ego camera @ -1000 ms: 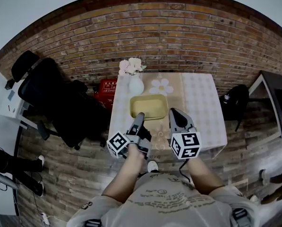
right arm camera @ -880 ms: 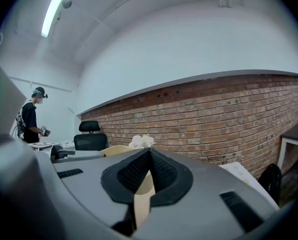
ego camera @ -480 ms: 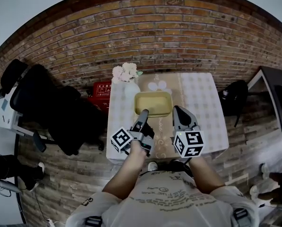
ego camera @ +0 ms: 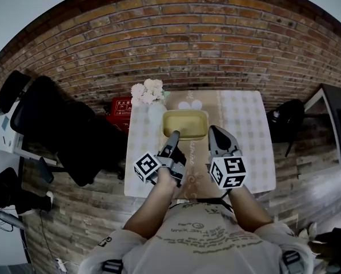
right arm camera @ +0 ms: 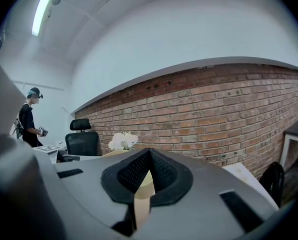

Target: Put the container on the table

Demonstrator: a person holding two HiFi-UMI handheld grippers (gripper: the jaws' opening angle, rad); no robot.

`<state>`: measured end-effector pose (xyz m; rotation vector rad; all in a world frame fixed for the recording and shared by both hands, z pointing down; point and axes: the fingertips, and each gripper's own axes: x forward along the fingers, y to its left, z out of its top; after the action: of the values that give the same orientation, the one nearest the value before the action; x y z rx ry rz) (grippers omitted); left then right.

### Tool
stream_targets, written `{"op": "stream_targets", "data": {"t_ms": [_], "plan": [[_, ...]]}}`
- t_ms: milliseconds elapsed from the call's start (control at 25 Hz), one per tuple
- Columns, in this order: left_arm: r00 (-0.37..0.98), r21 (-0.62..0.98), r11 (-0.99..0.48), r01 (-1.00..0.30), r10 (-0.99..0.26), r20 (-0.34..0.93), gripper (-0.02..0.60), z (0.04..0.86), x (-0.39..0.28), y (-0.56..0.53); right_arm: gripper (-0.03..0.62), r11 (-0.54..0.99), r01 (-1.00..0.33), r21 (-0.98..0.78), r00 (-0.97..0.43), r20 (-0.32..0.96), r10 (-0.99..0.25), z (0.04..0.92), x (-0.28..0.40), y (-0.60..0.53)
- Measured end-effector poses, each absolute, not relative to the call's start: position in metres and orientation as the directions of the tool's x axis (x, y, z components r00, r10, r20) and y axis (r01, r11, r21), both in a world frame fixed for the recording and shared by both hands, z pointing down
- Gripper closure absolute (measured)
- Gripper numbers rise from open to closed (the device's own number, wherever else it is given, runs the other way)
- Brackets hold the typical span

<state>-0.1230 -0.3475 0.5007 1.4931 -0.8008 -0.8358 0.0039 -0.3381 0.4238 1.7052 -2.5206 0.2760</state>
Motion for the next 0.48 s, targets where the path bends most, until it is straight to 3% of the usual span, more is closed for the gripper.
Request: {"op": "stream_targets", "data": {"t_ms": [480], "plan": [[0.439,0.995,-0.101,0.025,-0.893,-0.102,0.351,0.525,-0.098,-0.415,0.592,0.387,-0.914,-0.123,-0.405,0.214,-0.889,0.446,0.034,-0.399]]}}
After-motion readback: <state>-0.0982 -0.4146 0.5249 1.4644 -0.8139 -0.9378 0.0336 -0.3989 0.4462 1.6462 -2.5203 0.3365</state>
